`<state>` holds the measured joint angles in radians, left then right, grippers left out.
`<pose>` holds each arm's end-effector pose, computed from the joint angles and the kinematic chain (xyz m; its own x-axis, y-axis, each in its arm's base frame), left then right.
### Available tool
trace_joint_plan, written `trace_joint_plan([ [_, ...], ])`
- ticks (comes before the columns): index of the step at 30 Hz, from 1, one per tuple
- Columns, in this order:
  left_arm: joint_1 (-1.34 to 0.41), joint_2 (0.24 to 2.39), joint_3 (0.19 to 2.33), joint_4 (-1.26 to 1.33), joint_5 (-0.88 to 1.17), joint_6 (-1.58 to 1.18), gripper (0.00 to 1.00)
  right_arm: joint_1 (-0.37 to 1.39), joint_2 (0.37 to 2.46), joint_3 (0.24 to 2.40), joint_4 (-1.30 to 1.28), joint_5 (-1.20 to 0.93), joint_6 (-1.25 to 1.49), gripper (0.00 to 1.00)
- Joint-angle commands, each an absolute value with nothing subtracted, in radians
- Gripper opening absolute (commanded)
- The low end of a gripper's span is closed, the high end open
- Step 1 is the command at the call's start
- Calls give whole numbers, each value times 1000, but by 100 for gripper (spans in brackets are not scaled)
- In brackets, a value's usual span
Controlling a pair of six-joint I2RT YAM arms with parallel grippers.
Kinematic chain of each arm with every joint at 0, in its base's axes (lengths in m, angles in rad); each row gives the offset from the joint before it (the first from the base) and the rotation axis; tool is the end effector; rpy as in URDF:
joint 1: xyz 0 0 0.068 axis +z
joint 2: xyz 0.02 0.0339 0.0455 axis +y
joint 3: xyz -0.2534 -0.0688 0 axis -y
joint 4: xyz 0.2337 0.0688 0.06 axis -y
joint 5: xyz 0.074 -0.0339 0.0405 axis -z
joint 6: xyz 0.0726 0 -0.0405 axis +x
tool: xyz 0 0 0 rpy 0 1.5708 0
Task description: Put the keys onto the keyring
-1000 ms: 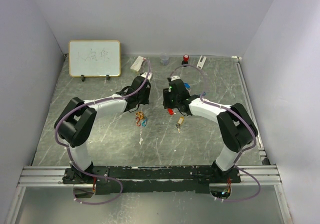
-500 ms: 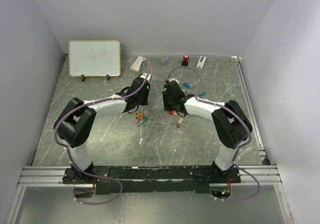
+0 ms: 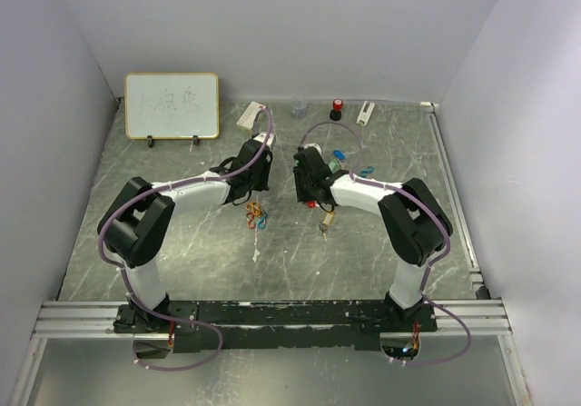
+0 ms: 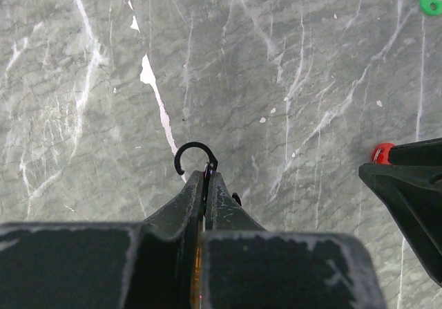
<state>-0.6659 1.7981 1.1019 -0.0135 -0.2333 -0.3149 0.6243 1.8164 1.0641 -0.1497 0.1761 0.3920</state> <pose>0.3285 -0.2368 0.1623 -0.6306 0.1122 -0.7679 0.2817 0.9551 -0.0917 0.3185 0.2138 0.1293 -0.7745 -0.0944 -0.6255 -0.2072 0.9721 0.1099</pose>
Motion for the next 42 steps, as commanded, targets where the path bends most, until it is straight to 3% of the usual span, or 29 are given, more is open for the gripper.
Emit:
trace_joint_plan([
  [1, -673, 1771, 1098, -18, -246, -322, 7, 631, 1834, 1095, -163, 205, 390, 29],
  [22, -673, 1789, 1101, -11, -245, -319, 7, 632, 1862, 1119, -201, 245, 396, 20],
  [31, -673, 1792, 1100, -10, -246, -321, 7, 633, 1858, 1117, -207, 268, 403, 11],
  [37, -673, 1790, 1101, -12, -247, -321, 7, 634, 1821, 1098, -187, 285, 397, 0],
  [42, -673, 1786, 1099, -13, -249, -321, 7, 634, 1736, 1029, -106, 283, 376, 0],
])
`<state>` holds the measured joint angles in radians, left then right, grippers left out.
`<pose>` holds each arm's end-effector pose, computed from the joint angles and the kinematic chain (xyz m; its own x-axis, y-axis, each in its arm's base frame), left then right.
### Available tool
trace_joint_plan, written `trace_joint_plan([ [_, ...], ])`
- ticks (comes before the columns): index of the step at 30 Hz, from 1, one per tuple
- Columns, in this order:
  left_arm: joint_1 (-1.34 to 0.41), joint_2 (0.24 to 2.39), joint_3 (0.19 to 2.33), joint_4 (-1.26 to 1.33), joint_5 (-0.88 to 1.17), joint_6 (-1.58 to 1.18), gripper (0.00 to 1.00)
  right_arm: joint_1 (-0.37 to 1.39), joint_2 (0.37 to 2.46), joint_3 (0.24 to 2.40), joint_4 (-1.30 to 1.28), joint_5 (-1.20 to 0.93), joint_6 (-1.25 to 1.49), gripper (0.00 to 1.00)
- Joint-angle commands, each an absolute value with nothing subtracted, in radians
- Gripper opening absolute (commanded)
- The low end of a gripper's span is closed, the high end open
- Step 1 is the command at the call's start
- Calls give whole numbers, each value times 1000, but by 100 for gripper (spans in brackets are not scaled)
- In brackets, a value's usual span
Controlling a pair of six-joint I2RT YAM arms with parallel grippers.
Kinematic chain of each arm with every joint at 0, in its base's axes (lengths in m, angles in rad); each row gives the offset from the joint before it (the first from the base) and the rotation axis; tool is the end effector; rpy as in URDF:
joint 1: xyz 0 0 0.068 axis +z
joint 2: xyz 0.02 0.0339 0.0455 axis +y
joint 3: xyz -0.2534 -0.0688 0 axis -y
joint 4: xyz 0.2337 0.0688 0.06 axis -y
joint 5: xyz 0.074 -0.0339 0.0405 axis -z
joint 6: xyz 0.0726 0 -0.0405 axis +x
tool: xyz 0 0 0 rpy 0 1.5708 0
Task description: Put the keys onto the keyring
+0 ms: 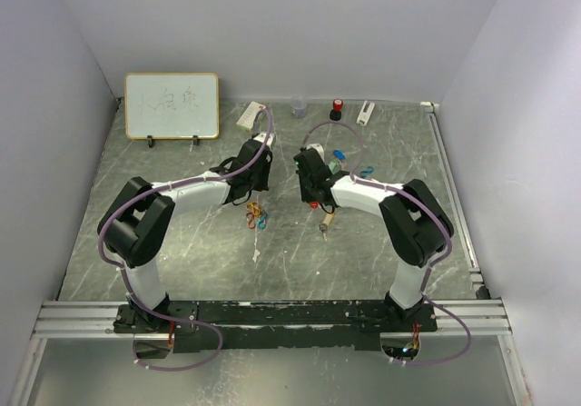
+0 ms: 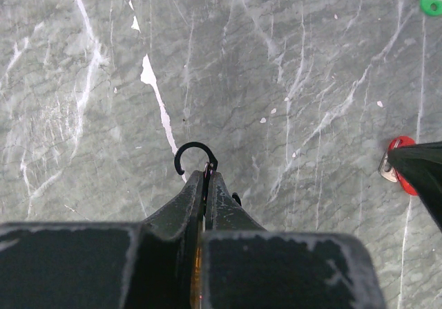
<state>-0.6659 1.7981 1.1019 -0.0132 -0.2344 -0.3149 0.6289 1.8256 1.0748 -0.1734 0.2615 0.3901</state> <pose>0.3286 -0.2367 0.1623 -0.6302 0.1120 -0.7683 0.2809 0.9554 -0.0912 0.3204 0.2098 0.1281 -0.7651 -0.1023 -0.6357 -0.1636 0.9858 0.0383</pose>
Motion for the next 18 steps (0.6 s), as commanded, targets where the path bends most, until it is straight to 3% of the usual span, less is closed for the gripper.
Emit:
trace_joint_plan([
  [1, -673, 1785, 1097, -12, -250, -321, 7, 634, 1719, 1015, -95, 288, 376, 0],
  [8, -673, 1781, 1095, -12, -250, -322, 7, 634, 1672, 984, -89, 294, 367, 0],
  [13, -673, 1774, 1091, -12, -252, -324, 7, 634, 1740, 1062, -178, 294, 388, 33],
  [18, -673, 1768, 1089, -7, -250, -324, 7, 645, 1783, 1119, -236, 321, 429, 37],
])
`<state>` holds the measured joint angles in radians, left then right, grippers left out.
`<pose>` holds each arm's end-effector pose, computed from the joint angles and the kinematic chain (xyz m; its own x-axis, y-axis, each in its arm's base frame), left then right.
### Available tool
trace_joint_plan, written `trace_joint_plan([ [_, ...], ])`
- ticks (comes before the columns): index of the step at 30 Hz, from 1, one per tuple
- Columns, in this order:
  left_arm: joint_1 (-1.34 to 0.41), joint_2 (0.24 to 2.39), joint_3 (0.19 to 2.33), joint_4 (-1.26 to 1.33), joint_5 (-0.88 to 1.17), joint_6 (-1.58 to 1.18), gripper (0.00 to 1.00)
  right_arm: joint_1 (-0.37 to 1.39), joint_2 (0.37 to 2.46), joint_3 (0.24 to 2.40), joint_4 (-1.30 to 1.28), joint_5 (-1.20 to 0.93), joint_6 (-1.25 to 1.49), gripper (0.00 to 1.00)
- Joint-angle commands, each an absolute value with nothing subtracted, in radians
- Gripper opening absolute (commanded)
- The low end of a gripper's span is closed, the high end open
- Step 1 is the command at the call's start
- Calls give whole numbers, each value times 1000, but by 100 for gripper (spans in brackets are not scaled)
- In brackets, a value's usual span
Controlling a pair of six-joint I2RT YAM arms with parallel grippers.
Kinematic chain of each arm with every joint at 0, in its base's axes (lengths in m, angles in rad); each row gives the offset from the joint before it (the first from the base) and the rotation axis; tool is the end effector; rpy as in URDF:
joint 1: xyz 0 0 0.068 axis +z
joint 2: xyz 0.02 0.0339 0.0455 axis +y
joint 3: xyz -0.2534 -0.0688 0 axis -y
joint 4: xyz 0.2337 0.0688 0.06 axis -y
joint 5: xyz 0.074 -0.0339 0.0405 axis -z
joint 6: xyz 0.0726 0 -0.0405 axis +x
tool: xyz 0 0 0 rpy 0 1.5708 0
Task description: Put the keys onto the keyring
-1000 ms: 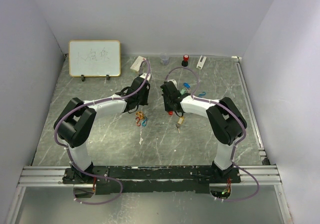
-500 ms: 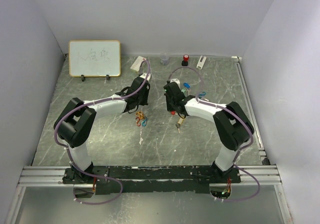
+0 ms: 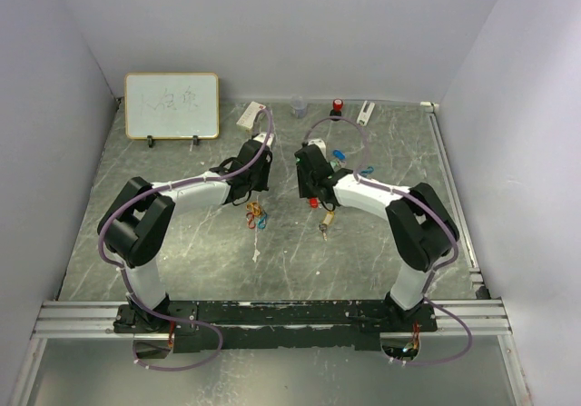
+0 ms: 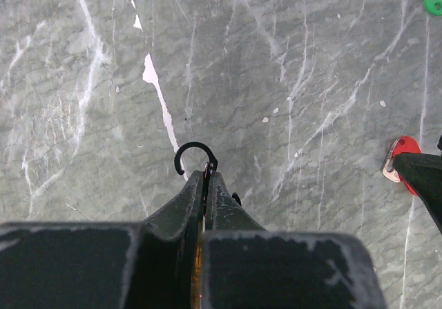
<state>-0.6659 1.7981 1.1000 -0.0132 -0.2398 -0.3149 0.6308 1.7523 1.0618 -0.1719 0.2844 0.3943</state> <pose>0.3285 -0.2361 0.1618 -0.6302 0.1125 -0.7683 0.2771 0.9569 -0.0872 0.3170 0.2063 0.1510 -0.7270 -0.0744 -0.6825 -0.1510 0.9871 0.0532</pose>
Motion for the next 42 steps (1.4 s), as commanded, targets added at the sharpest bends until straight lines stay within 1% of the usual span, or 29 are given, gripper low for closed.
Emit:
trace_joint_plan([
  [1, -673, 1769, 1089, -6, -248, -324, 7, 647, 1793, 1129, -252, 329, 435, 37],
  [13, -672, 1762, 1073, 8, -242, -324, 7, 650, 1871, 1187, -315, 341, 482, 38],
  [32, -671, 1767, 1069, 11, -247, -322, 7, 646, 1932, 1194, -279, 337, 470, 36],
  [35, -672, 1770, 1069, 11, -248, -322, 7, 645, 1938, 1196, -275, 351, 465, 33],
  [42, -670, 1772, 1070, 11, -250, -322, 7, 645, 1956, 1205, -268, 378, 449, 20],
])
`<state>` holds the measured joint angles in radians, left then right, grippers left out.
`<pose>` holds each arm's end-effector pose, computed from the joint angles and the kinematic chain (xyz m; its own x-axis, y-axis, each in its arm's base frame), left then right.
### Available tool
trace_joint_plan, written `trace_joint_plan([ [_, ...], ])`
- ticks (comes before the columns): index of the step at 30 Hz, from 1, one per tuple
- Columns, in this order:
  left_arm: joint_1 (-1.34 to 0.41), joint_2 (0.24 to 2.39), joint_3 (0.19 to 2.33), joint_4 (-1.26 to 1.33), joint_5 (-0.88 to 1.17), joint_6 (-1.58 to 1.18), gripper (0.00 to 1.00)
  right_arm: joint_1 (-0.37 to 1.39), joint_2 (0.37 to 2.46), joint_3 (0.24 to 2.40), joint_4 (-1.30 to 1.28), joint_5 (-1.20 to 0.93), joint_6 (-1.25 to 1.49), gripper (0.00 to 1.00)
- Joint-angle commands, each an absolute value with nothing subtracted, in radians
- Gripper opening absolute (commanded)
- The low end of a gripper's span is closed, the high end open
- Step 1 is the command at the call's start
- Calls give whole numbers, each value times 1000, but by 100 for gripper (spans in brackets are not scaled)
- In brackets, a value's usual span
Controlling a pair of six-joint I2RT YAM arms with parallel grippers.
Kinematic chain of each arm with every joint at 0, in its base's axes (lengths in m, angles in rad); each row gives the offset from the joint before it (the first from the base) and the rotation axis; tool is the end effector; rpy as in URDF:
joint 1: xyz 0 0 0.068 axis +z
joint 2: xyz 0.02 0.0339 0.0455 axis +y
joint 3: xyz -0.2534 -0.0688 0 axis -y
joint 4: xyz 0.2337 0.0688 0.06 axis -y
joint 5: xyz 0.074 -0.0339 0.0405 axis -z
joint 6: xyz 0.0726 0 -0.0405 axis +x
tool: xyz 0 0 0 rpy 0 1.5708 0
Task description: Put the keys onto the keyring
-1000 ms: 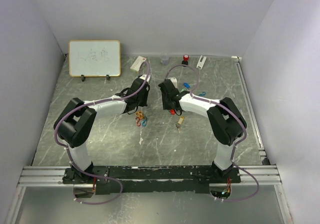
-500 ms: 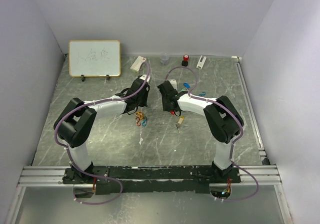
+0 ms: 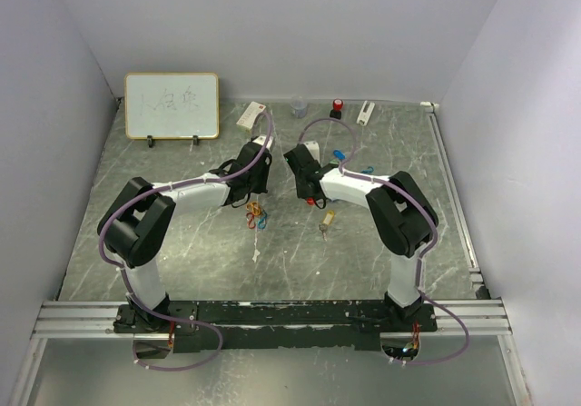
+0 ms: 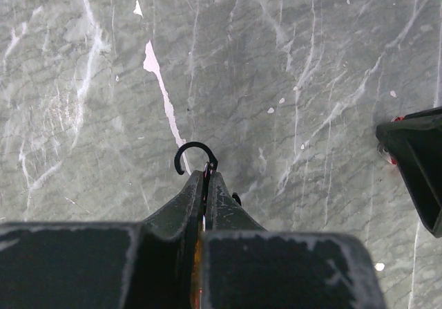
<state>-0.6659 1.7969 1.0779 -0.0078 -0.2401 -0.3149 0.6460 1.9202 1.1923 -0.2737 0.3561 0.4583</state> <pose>0.3253 -0.2336 0.1556 -0.6394 0.1197 -0.7595 0.2758 0.9578 -0.0812 0.3328 0.2192 0.1213 -0.7864 -0.0736 -0.6133 -0.0739 0.9970 -0.0249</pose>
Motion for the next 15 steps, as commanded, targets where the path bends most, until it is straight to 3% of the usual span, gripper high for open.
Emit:
trace_joint_plan([
  [1, -670, 1772, 1069, 12, -250, -322, 7, 646, 1954, 1203, -259, 379, 444, 19],
  [10, -670, 1775, 1075, 7, -252, -320, 7, 647, 1920, 1138, -104, 342, 317, 10],
  [15, -670, 1774, 1076, 2, -256, -321, 7, 646, 1832, 1073, -9, 297, 303, 24],
])
